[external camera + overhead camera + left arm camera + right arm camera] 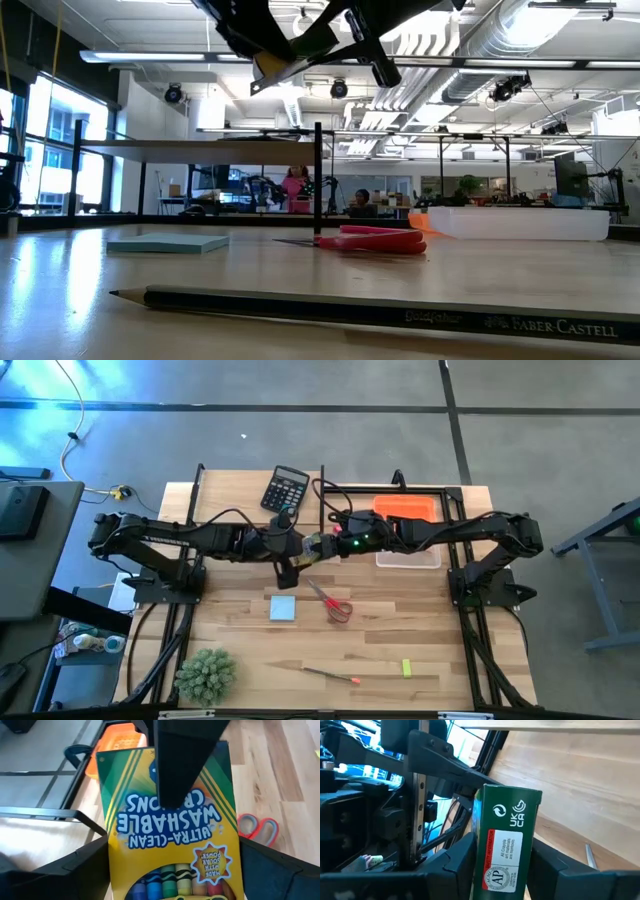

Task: Pack school essentials
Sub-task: Put the yellow crayon box into the orange supply box

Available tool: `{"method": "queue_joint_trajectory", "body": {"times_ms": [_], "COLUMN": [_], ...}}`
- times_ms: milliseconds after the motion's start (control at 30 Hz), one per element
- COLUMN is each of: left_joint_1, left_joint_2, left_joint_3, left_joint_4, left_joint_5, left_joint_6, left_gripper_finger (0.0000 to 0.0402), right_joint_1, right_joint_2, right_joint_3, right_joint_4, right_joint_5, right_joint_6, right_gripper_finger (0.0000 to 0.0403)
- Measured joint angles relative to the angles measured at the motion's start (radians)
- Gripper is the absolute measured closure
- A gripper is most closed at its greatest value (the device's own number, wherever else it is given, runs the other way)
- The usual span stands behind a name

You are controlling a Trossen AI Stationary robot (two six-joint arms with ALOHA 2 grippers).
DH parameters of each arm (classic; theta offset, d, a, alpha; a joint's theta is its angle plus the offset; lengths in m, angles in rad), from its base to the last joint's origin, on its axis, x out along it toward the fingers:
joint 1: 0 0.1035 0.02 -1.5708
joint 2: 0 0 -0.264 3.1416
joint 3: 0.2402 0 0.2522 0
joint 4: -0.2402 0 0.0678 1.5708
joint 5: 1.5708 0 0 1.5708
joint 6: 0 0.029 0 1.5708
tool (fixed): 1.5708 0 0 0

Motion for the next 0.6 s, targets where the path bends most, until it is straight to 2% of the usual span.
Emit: {"method": "queue_joint_trajectory", "body": {"times_ms": [600], "left_joint_1": [0.0], "left_joint_2": [0.0], "left_joint_3": [0.0], "left_joint_4": [-0.001], "left_joint_5": [-0.016], "left_joint_6": [-0.01], "left_gripper_finger": [0.0051], "right_joint_1": [-0.002], "right_joint_2": [0.0], "right_joint_3": [-0.001], "right_joint_4": [0.0], "right_joint_5": [-0.006], "right_joint_6": [0.0], "right_gripper_finger": [0.0269]}}
